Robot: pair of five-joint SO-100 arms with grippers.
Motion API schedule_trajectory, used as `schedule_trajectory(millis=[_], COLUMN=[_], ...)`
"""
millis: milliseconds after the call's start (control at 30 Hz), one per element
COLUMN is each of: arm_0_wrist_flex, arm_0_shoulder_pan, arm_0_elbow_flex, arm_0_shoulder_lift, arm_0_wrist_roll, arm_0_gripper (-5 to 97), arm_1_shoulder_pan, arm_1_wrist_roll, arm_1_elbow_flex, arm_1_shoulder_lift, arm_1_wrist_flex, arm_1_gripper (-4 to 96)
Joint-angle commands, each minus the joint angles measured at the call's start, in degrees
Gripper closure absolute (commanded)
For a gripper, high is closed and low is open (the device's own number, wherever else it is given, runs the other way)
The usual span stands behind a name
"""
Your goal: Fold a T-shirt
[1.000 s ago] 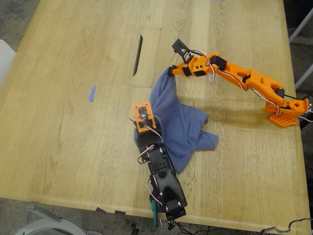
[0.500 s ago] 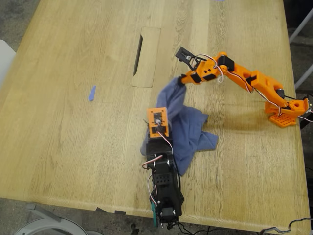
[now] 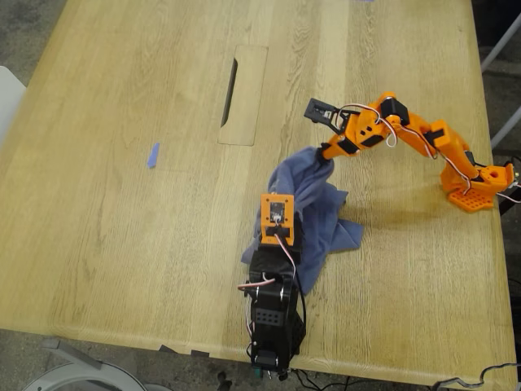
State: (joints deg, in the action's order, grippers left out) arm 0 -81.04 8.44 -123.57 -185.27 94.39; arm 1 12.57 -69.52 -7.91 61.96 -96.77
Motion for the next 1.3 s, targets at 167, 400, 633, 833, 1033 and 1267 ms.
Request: schedule_trajectory(millis=[167, 400, 633, 833, 1033, 1267], arm_0_wrist_flex=[-4.75, -5.89, -6.77, -4.57, -3.78, -4.66], arm_0_shoulder_pan=[9.32, 17.84, 25.75, 32.87, 32.96, 35.68], arm_0_elbow_flex=[9.49, 6.5, 3.16, -2.72, -4.13, -0.53], arm_0_shoulder_lift=[4.13, 7.91, 9.4, 9.4, 9.23, 13.27], arm_0_wrist_roll=[7.29, 12.48, 14.85, 16.79, 15.73, 20.39], arm_0_gripper=[92, 92, 92, 92, 57, 20], arm_1_shoulder_pan=[3.16, 5.1, 8.96, 10.72, 11.43, 12.66], arm_1_wrist_roll=[0.97, 1.05, 2.02, 2.99, 4.48, 4.75], arm_1_elbow_flex=[-24.96, -31.73, -50.98, -64.69, -74.71, -76.64], arm_1_shoulder_lift=[20.39, 21.71, 31.46, 37.97, 44.3, 47.02], arm_1_wrist_flex=[0.18, 0.35, 4.66, 12.04, 19.51, 20.48], arm_1_gripper=[91.3, 91.3, 91.3, 91.3, 63.0, 57.2])
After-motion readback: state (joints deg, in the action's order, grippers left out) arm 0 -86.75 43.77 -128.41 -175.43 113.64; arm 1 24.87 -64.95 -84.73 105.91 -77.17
